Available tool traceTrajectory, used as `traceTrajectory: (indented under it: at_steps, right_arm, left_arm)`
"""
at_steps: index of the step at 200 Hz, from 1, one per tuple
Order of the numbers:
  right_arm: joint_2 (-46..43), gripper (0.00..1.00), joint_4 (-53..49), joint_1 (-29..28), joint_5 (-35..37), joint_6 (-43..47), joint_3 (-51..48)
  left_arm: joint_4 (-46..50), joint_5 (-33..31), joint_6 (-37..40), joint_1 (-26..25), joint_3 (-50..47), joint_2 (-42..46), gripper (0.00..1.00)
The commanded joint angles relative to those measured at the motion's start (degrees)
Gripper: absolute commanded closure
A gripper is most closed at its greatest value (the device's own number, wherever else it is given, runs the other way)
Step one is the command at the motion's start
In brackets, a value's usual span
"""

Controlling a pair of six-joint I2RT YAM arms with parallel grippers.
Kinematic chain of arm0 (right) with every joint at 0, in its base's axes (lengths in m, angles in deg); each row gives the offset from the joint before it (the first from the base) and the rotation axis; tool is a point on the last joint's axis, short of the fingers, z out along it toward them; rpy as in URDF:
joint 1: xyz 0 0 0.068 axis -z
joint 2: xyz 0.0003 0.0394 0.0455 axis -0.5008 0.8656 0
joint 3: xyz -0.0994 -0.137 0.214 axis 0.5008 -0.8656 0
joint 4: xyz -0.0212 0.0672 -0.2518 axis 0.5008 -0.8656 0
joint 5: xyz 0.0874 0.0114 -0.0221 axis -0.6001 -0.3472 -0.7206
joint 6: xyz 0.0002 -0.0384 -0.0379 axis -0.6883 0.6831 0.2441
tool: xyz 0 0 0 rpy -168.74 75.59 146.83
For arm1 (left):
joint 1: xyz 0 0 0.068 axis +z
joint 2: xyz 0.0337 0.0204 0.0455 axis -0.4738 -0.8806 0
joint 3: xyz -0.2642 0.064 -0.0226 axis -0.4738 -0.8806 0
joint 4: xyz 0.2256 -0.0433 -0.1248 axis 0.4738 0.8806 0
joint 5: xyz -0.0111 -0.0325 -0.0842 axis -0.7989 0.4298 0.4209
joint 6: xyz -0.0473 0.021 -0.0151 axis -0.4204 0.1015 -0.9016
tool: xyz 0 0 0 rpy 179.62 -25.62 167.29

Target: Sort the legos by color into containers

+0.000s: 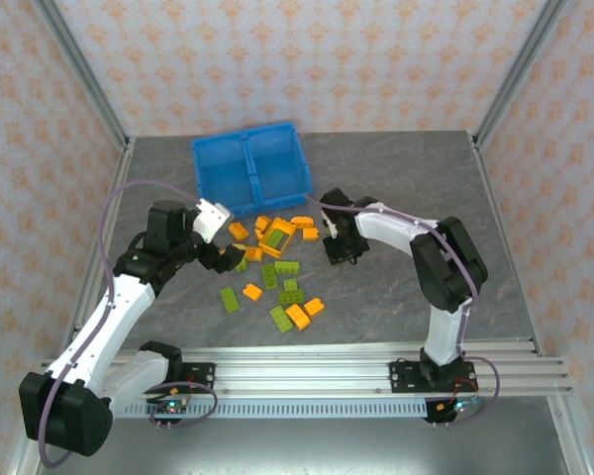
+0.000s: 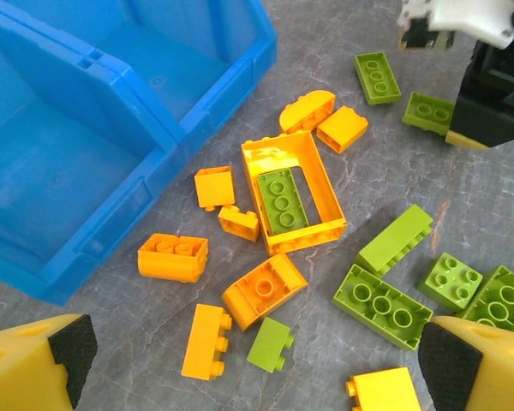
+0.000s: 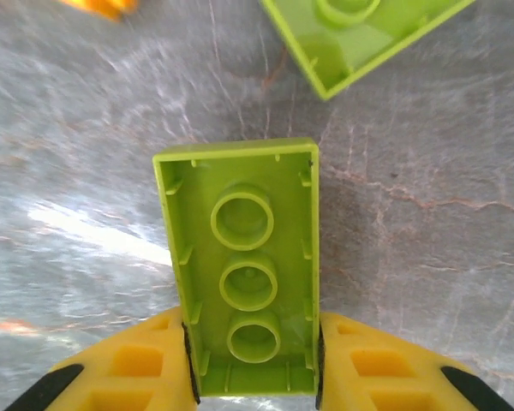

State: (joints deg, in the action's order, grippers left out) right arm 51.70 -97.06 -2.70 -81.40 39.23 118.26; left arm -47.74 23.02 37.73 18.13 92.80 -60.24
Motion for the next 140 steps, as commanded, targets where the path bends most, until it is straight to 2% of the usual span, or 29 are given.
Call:
traceTrajectory:
  at_steps: [1,29,53,95,140]
  right_arm:
    - [-8.2,0.74,3.2,-0.5,-1.6,-5.4,2.9]
    - [-11.8,0.74,7.1,-0.4,-2.0,-10.0,8.6]
    - [-9.0,0.75,11.7,-0.4,-2.5,-12.0,15.0]
    - [7.1,0.75,12.4,-1.1,-3.9,-14.5,34.1]
    - [25.1,0.77,6.7,-1.5,-2.8,-17.2,54.3]
  left_arm:
    - [-4.6,-2.3,-1.8,-0.6,-1.0,2.5,0.00]
    - [-7.3,-3.9,-3.1,-0.6,-2.1,4.7,0.00]
    - [-9.3,-5.2,-4.5,-0.6,-3.0,6.1,0.00]
    - [-9.8,-10.2,-6.8,-0.6,-3.2,7.1,0.00]
    - [-8.7,-12.7,-8.0,-0.6,-2.7,7.6,0.00]
